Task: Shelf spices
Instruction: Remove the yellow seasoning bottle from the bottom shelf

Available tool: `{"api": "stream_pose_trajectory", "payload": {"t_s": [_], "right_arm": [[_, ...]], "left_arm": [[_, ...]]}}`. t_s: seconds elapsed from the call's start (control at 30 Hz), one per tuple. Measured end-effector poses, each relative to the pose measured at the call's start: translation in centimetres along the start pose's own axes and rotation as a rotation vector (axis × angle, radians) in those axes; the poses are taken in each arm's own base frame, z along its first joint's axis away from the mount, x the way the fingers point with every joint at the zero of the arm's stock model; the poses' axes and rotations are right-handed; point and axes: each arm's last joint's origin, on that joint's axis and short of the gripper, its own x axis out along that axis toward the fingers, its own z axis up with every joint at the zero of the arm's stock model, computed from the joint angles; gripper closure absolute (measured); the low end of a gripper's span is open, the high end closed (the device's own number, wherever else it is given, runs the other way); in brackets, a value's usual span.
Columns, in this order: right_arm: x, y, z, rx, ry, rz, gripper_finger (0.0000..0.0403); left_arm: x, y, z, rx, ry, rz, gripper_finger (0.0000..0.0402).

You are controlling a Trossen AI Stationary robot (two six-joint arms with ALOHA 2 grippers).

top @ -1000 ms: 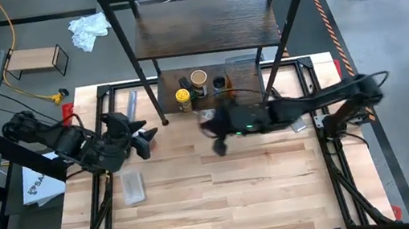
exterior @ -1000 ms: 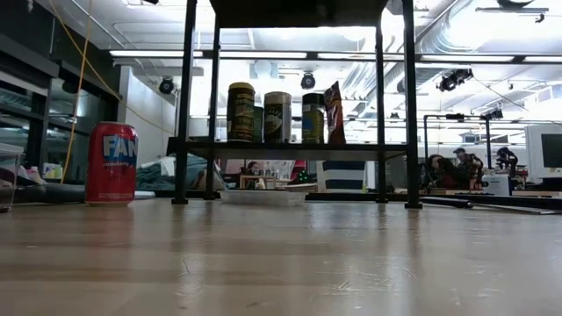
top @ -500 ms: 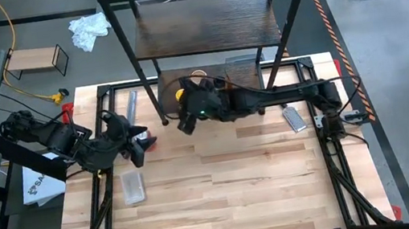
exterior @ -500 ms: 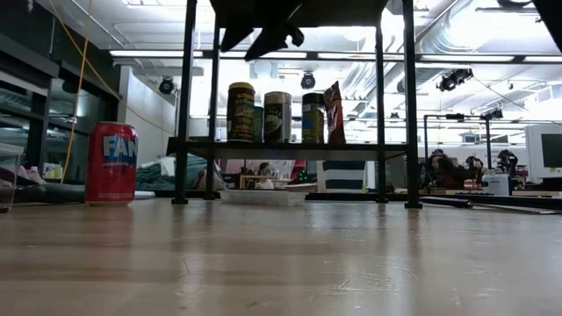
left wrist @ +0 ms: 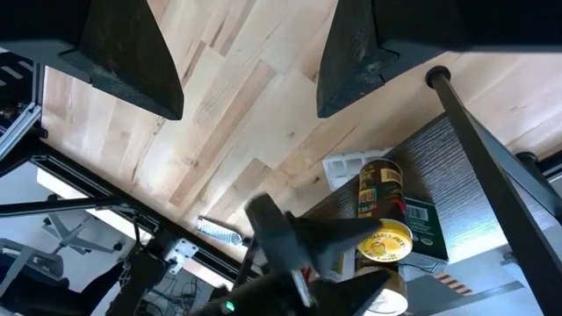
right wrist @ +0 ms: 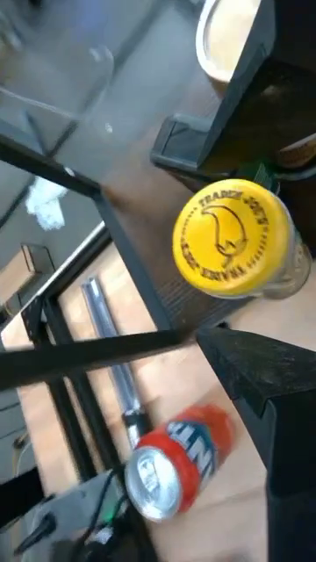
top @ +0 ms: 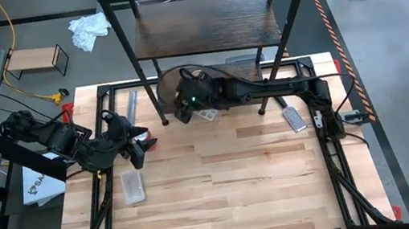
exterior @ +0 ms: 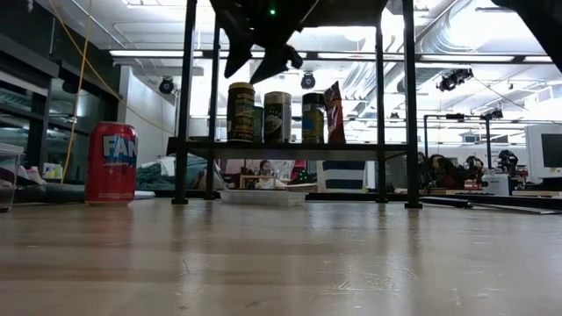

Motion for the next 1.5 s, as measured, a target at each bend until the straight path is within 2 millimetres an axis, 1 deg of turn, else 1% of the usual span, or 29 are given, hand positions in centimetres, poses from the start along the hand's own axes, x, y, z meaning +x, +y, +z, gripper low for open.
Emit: {"api": "stream_pose_trajectory", "payload": {"t_s": [0.13, 0.3, 0.4, 0.6, 0.7, 0.9, 1.03, 1.1, 1.17, 1.27, 1.33, 1.4, 1.5], "right_arm": [[0.6, -1.2, 0.3, 0.041, 0.010, 0.005, 0.0102], [1.0, -1.8, 0.6, 0.054, 0.006, 0.056, 0.0102], [1.0, -1.7, 0.4, 0.030, 0.032, 0.091, 0.0102], [1.0, -1.7, 0.3, -0.016, 0.043, 0.097, 0.0102], [1.4, -1.7, 0.0, -0.018, 0.054, 0.093, 0.0102], [3.1, -1.5, -1.0, -0.046, 0.091, 0.085, 0.0102], [3.4, -1.3, -1.3, -0.075, 0.100, 0.089, 0.0105], [3.5, -1.3, -1.1, -0.088, 0.083, 0.093, 0.0117], [3.3, -1.3, -0.9, -0.084, 0.068, 0.095, 0.0141], [3.3, -1.3, -0.9, -0.075, 0.070, 0.098, 0.0193], [3.1, -1.3, -0.9, -0.066, 0.079, 0.123, 0.0194], [2.3, -1.0, -0.9, -0.076, 0.104, 0.169, 0.0194], [0.0, -0.1, -0.8, -0.123, 0.137, 0.232, 0.0194]], "left_arm": [[0.0, 0.0, 0.0, -0.005, -0.001, -0.002, 0.0145], [0.0, -0.1, 0.0, -0.037, 0.000, -0.008, 0.0145], [0.0, -0.1, 0.0, -0.057, 0.000, -0.008, 0.0145], [0.0, -0.1, 0.0, -0.061, -0.001, -0.008, 0.0145], [0.0, -0.1, 0.0, -0.063, -0.001, -0.008, 0.0145], [0.0, -0.1, 0.1, -0.082, -0.002, -0.008, 0.0145], [0.0, -0.1, 0.1, -0.082, -0.001, -0.009, 0.0145], [0.0, -0.1, 0.1, -0.082, -0.002, -0.008, 0.0145], [0.0, -0.1, 0.1, -0.081, -0.007, -0.004, 0.0145], [0.0, -0.1, 0.1, -0.070, -0.011, -0.001, 0.0145], [0.0, -0.1, 0.1, -0.062, -0.011, 0.000, 0.0145], [0.0, -0.1, 0.1, -0.061, -0.011, 0.000, 0.0145], [0.0, -0.1, 0.1, -0.040, -0.007, -0.002, 0.0145]]}}
